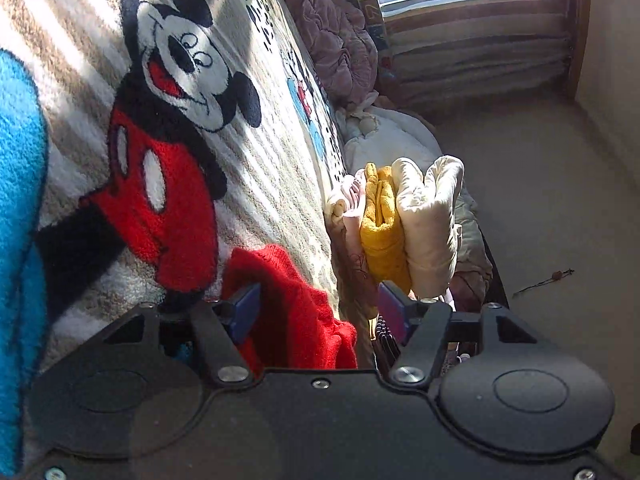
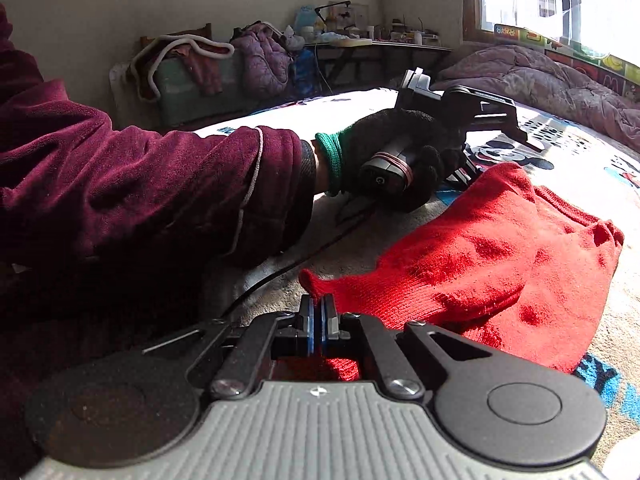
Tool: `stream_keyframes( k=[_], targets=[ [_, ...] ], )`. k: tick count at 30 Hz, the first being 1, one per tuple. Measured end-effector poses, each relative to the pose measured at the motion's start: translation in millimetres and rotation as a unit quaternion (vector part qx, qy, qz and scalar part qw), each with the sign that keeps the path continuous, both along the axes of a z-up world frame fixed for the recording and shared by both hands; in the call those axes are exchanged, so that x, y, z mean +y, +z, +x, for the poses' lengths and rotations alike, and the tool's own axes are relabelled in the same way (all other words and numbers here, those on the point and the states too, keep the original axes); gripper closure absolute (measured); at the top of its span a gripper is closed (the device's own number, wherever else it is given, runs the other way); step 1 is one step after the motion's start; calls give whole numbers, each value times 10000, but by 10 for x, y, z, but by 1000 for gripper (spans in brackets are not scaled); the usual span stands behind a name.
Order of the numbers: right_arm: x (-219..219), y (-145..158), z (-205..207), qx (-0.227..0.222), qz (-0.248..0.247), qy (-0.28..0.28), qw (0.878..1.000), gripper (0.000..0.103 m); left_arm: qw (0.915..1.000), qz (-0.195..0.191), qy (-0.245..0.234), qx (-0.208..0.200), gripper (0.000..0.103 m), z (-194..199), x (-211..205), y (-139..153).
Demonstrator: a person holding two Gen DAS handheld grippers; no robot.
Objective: Fold clothes
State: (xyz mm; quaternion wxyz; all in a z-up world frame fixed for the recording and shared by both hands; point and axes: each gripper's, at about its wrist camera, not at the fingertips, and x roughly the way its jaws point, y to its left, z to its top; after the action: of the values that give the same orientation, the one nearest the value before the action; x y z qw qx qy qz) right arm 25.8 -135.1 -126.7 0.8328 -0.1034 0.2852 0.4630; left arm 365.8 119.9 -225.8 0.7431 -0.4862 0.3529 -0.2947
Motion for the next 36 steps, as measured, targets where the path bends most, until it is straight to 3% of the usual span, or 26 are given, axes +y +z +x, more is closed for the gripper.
stream_keyframes(
  k=[6,10,16,18,20,22,26,34,36],
  targets=[
    [-229,254,-35,-331,-103,-165,9993,98,9997,198,-105,18,40,93,-39,65],
    [-389,347,36,-420,63,-566,9975,98,9990,399,-193,80,40,79,25,125],
    [-406,222,60,-358,363,-980,9939,98,9940,922,-401,-420,40,-157,56,364],
    [-388,200,47,-348,422,-1003,9935,98,9884,1364,-466,-475,52,-146,-59,365],
    [-382,206,37,-398,420,-1030,9930,98,9832,1689,-501,-469,77,-89,-185,316],
    [-355,231,27,-492,398,-1025,9927,98,9857,1544,-451,-497,84,-22,-237,265],
    [-270,249,14,-647,272,-925,9932,98,9899,1290,-386,-448,87,83,-291,146],
    [239,-275,-46,-649,-775,-225,9946,98,9914,1240,-336,-252,89,114,-266,73],
    [263,-269,-47,-604,-735,-253,9951,98,9913,1246,-326,-260,89,108,-267,76]
  ],
)
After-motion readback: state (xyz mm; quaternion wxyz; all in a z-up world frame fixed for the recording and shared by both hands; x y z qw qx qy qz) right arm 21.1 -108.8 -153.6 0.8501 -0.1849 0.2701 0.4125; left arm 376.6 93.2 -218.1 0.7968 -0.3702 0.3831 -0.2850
